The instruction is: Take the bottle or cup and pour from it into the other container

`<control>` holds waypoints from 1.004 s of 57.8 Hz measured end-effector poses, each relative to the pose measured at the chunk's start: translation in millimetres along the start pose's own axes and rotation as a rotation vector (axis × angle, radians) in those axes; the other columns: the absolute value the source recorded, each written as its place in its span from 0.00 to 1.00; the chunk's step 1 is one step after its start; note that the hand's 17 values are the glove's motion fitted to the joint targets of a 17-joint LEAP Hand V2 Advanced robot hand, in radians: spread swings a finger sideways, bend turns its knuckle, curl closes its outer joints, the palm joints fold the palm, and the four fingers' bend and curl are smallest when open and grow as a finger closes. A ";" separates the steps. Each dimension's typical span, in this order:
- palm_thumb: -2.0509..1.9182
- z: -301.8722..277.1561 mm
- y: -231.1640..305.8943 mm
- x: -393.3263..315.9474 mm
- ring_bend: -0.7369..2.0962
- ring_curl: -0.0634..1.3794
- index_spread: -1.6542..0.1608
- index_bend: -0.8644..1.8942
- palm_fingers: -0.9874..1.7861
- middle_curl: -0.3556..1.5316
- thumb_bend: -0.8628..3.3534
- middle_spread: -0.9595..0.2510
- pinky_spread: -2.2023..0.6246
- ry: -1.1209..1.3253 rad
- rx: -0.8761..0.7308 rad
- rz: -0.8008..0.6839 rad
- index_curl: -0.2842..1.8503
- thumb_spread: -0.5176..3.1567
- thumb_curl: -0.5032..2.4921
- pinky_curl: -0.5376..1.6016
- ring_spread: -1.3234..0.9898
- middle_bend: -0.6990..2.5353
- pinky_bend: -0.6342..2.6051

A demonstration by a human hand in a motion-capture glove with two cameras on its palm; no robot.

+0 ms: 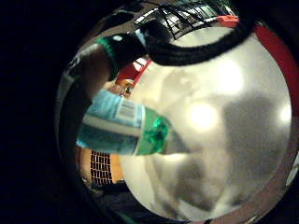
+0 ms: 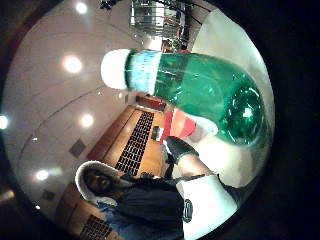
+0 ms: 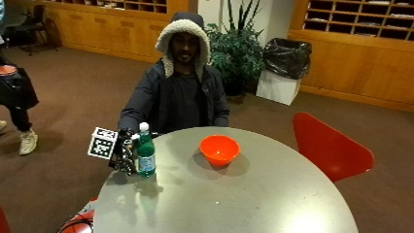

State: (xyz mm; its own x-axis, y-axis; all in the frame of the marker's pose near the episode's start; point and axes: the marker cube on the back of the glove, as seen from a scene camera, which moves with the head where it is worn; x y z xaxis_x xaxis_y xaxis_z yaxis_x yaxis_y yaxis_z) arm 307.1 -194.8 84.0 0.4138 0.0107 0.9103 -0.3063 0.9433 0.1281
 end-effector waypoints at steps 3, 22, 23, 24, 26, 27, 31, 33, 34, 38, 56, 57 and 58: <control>0.68 7.2 -3.5 4.5 0.37 0.25 0.74 0.35 0.45 0.36 0.20 0.81 0.90 0.015 -0.005 -0.017 0.23 0.37 0.30 0.42 0.65 0.28 0.41; 0.75 32.6 -14.2 15.4 0.46 0.29 0.74 0.36 0.69 0.39 0.20 0.68 0.87 -0.083 0.083 -0.079 0.23 0.34 0.32 0.39 0.56 0.33 0.34; 0.75 32.7 -14.9 14.7 0.47 0.30 0.74 0.36 0.71 0.40 0.20 0.67 0.86 -0.080 0.083 -0.073 0.24 0.34 0.33 0.39 0.55 0.34 0.34; 0.75 32.6 -14.8 14.4 0.47 0.30 0.74 0.36 0.72 0.40 0.20 0.66 0.86 -0.077 0.082 -0.073 0.24 0.34 0.33 0.39 0.54 0.33 0.34; 0.76 32.3 -12.4 14.7 0.48 0.30 0.74 0.35 0.73 0.40 0.20 0.65 0.84 -0.070 0.075 -0.078 0.24 0.33 0.33 0.39 0.53 0.33 0.33; 0.76 32.1 -11.1 14.8 0.48 0.31 0.74 0.35 0.74 0.40 0.20 0.64 0.84 -0.067 0.072 -0.080 0.24 0.33 0.33 0.39 0.52 0.33 0.33; 0.76 30.5 -7.7 17.4 0.48 0.32 0.74 0.35 0.74 0.40 0.20 0.63 0.82 -0.055 0.058 -0.185 0.25 0.31 0.34 0.40 0.51 0.32 0.34; 0.76 29.2 -4.3 22.0 0.48 0.32 0.74 0.35 0.75 0.41 0.20 0.62 0.81 -0.042 0.041 -0.313 0.25 0.31 0.34 0.40 0.50 0.32 0.34; 0.76 28.8 -3.4 22.1 0.48 0.33 0.75 0.35 0.75 0.41 0.20 0.62 0.81 -0.038 0.041 -0.341 0.25 0.30 0.35 0.41 0.50 0.32 0.34; 0.76 29.3 -5.7 6.0 0.49 0.33 0.75 0.35 0.76 0.41 0.20 0.62 0.79 -0.050 0.108 -0.172 0.25 0.29 0.35 0.41 0.50 0.32 0.34; 0.76 8.3 7.5 -60.4 0.49 0.34 0.76 0.35 0.77 0.43 0.20 0.61 0.76 0.030 0.015 -0.438 0.25 0.26 0.37 0.42 0.49 0.32 0.35; 0.76 9.6 5.3 -68.5 0.49 0.34 0.76 0.35 0.77 0.43 0.20 0.61 0.76 0.038 0.044 -0.413 0.25 0.26 0.37 0.42 0.49 0.32 0.35; 0.76 11.0 3.6 -76.7 0.49 0.34 0.76 0.35 0.77 0.43 0.20 0.61 0.76 0.051 0.068 -0.376 0.25 0.26 0.37 0.42 0.49 0.32 0.35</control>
State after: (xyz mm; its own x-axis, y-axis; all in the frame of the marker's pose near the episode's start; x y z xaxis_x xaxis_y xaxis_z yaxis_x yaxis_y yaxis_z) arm 264.8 -195.9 18.9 0.5499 -0.3135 0.7742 -0.1808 0.8602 0.4768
